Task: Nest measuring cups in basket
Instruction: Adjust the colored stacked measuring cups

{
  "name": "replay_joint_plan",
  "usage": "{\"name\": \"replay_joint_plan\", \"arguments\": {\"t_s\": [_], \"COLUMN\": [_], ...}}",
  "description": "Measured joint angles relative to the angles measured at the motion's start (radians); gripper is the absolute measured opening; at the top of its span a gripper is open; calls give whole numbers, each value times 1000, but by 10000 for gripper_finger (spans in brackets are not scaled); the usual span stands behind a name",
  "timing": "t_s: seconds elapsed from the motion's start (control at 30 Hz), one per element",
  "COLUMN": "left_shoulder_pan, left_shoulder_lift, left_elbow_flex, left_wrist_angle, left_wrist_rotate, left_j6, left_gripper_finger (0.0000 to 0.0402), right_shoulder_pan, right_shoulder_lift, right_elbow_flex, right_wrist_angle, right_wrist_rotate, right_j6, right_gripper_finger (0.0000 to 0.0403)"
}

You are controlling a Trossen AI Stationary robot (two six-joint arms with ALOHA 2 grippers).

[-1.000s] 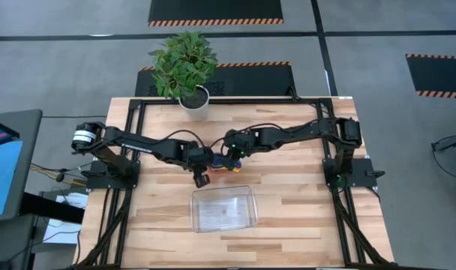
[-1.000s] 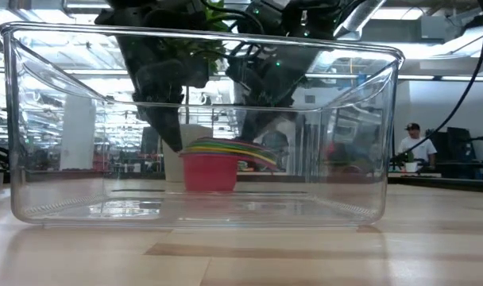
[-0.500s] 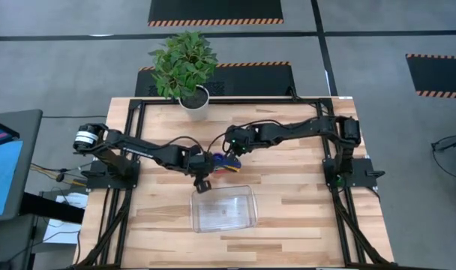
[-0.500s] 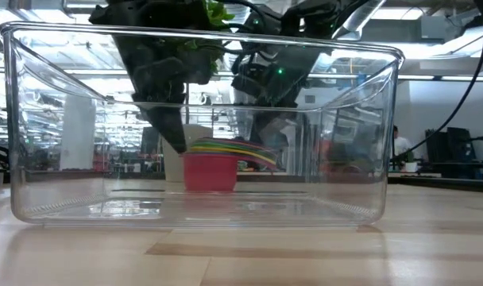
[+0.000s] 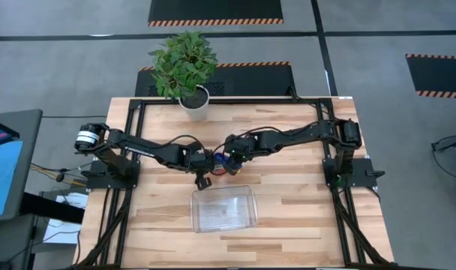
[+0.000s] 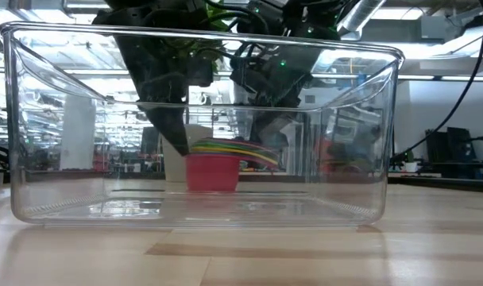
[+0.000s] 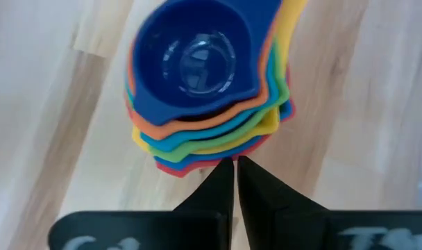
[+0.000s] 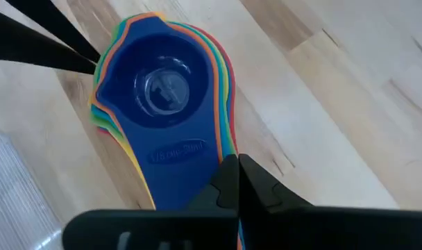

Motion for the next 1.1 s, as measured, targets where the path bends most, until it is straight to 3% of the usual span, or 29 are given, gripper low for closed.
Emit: {"name": "replay_joint_plan", "arguments": {"t_s": [0.17, 0.4, 0.83, 1.1], "left_shoulder_pan": [8, -23, -36, 4], "left_shoulder_lift": [0, 0, 3, 3], "left_elbow_flex": [0, 0, 0, 1], "left_wrist_angle": [-1, -11, -9, 3], "left_wrist_rotate": [-21, 80, -10, -35], "left_j6": [-3, -58, -25, 14], "left_gripper_finger": [11, 11, 11, 11], "right_shoulder_pan": [26, 4, 3, 14], "right_shoulder_lift": [0, -3, 70, 57], "right_elbow_flex": [0, 0, 1, 0], "right_wrist_angle": [-1, -29, -1, 24], "right_wrist_rotate": [4, 57, -3, -37], "right_j6": [35, 34, 28, 36], "right_gripper_finger": [28, 18, 31, 12]}}
